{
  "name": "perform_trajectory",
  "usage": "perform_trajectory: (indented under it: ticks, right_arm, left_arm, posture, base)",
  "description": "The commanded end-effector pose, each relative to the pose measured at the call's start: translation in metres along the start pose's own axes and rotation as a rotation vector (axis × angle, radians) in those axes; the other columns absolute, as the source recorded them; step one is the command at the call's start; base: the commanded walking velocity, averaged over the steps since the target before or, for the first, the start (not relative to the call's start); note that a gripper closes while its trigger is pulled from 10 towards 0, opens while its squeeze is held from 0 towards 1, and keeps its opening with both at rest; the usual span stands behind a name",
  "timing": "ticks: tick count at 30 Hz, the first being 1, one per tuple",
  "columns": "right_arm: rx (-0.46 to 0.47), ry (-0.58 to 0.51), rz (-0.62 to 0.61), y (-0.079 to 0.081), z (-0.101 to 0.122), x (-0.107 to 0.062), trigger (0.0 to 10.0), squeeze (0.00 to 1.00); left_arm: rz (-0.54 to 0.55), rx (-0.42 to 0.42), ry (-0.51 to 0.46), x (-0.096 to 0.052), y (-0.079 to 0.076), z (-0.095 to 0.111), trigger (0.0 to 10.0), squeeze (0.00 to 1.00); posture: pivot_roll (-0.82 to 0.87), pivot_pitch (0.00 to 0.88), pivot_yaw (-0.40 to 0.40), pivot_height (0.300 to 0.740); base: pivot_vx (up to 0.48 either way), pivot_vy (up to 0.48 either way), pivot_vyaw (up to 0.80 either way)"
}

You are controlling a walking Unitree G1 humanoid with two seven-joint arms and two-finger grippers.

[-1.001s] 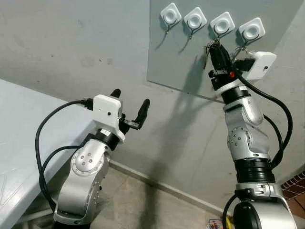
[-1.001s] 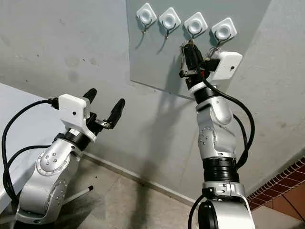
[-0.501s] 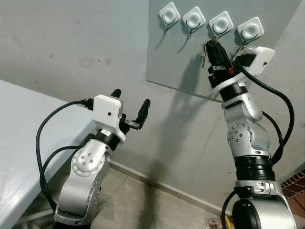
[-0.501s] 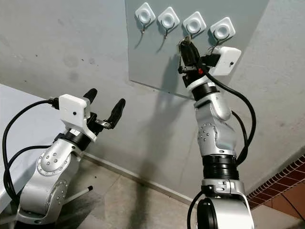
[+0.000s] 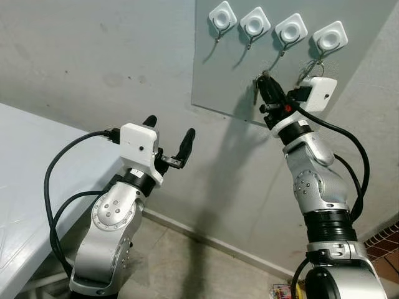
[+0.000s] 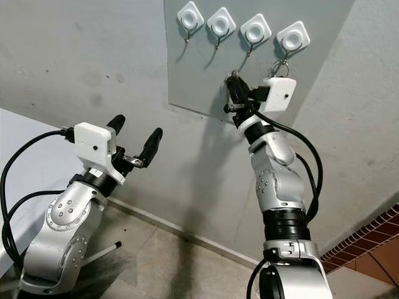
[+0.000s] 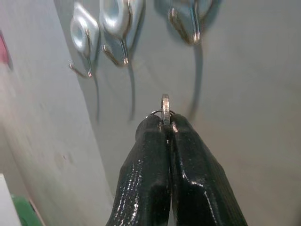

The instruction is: Hang keys on a hook

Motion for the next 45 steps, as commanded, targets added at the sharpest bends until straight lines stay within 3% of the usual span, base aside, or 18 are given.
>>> perform_trajectory:
  ticks: [1, 9, 24, 31, 45]
  right_arm:
    - [-0.002, -0.062, 0.047, 0.008, 0.014, 0.002, 10.0, 0.00]
    - [0.000, -0.155, 0.137, 0.024, 0.040, 0.009, 10.0, 0.00]
    - [0.051, -0.193, 0.103, 0.018, 0.053, 0.013, 10.0, 0.00]
    - [0.123, -0.171, 0.045, 0.005, 0.045, 0.003, 10.0, 0.00]
    - [0.115, -0.061, -0.020, -0.008, 0.021, -0.009, 10.0, 0.00]
  left_arm:
    - [0.006, -0.001, -0.008, -0.002, 0.001, 0.004, 10.0, 0.00]
    - [-0.001, 0.001, -0.007, -0.001, 0.000, 0.004, 10.0, 0.00]
    - [-0.057, 0.018, -0.015, -0.002, -0.010, 0.006, 10.0, 0.00]
    - [-0.062, 0.014, -0.012, -0.003, -0.011, 0.006, 10.0, 0.00]
    - [-0.063, 0.012, -0.013, -0.002, -0.009, 0.006, 10.0, 0.00]
  posture:
    - [-0.02, 0.089, -0.018, 0.740]
    - [-0.02, 0.087, -0.016, 0.740]
    - [-0.02, 0.088, -0.016, 0.740]
    - [-0.02, 0.087, -0.013, 0.740]
    - [-0.03, 0.088, -0.008, 0.740]
  base:
    - [0.000, 0.000, 0.00]
    - [0.000, 0.000, 0.00]
    - [0.000, 0.000, 0.00]
    - [0.000, 0.000, 0.00]
    - [0.000, 0.000, 0.00]
Point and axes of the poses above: a point about 5 cm out from each wrist's last joint towards the gripper, its own x axis pointing out of the wrist towards the gripper, its own z axis along the axis of the wrist's last joint, y = z × x, the point moved 1 cm from there along x, pointing out of the wrist towards the gripper, and after that the axes turned 12 degrees about x, right-handed, at the moved point
